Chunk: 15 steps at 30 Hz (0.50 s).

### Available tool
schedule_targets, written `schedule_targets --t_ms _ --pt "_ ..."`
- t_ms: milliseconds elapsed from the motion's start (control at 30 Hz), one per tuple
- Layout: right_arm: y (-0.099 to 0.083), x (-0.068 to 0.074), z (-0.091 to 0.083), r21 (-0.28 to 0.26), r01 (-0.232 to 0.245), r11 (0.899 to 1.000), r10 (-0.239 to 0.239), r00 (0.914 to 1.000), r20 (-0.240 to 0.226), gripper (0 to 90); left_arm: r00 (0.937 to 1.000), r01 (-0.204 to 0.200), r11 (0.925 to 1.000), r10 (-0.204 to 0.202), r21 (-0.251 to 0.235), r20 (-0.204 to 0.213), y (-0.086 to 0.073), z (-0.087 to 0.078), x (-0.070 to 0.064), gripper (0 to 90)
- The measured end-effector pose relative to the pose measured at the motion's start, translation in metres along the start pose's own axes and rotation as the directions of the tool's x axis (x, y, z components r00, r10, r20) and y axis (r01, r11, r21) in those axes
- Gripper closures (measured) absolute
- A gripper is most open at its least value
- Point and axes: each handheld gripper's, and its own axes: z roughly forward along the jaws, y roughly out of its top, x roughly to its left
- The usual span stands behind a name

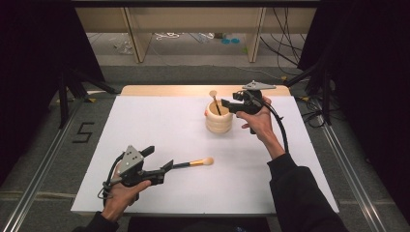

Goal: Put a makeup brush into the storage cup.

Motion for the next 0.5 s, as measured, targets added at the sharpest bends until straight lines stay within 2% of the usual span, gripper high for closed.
schedule_targets --t_ms 33,133,200,333,500 --pt "0.000 0.000 -0.002 -0.009 0.017 1.000 -0.017 0.9999 0.001 37.1 1.0000 0.000 1.0000 0.000 0.000 0.000 0.000 0.000 0.000 15.9" --pt "-0.001 0.001 -0.006 -0.012 0.025 1.000 -0.025 0.9996 0.009 35.8 1.0000 0.000 1.0000 0.000 0.000 -0.001 0.000 0.000 0.000 15.9" --pt "-0.001 0.002 -0.009 -0.012 0.014 1.000 -0.014 0.9998 0.012 35.7 0.9998 -0.018 0.9998 0.018 0.002 0.003 0.000 0.000 0.000 15.9" --pt "-0.001 0.006 -0.015 -0.026 0.013 1.000 -0.013 0.9999 0.011 35.1 1.0000 -0.004 1.0000 0.004 0.001 0.003 0.000 0.000 0.000 15.9" --pt "-0.001 0.008 -0.022 -0.027 0.009 1.000 -0.008 0.9999 0.012 34.0 0.9999 -0.017 0.9999 0.017 0.004 0.004 0.001 0.001 0.000 15.9"
